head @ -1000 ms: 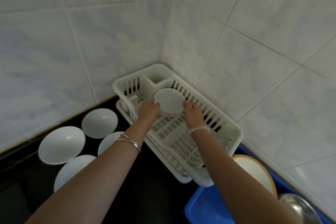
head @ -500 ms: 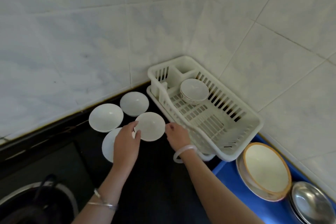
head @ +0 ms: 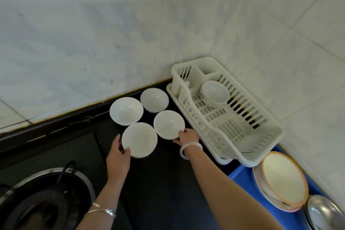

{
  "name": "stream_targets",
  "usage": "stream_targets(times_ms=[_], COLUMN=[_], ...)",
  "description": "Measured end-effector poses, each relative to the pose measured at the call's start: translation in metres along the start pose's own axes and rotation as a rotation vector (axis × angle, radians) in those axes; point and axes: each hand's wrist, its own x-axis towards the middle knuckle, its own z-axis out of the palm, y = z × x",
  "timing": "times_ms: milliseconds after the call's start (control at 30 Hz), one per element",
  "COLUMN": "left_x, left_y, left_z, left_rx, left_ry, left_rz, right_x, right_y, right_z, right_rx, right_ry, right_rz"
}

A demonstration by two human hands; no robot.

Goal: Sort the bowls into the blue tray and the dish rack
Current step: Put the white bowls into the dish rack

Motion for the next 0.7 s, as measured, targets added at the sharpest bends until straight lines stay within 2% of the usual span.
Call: stream_targets(times_ms=[133,267,400,500,700], left_x=[0.005,0.007,0.006,0.006,0.008], left_y=[-0.006,-0.009,-0.005,-0.004,-0.004], left_z=[-0.003,-0.005,-0.006,-0.008,-0.007], left_rx=[-0.106,-0.226,-0.405,-0.456,-0.46], left_ry=[-0.059,-0.097,-0.133,-0.162,-0.149], left_rz=[-0.036,-0.085,-0.152,-0.164,-0.167], right_x=[-0.01,-0.033,-0.052,-0.059,-0.065], right_y=[-0.007,-0.023,-0.032,-0.031,-0.023], right_z=[-0.006,-0.009,0.003,0.016,0.035], right_rx=[0.047,0.049,-0.167,-0.341,-0.488], right_ry=[0.027,-0.058,-0.148,-0.119,-0.087], right_rz=[-0.09,-0.189,-0.265,-0.284,-0.268])
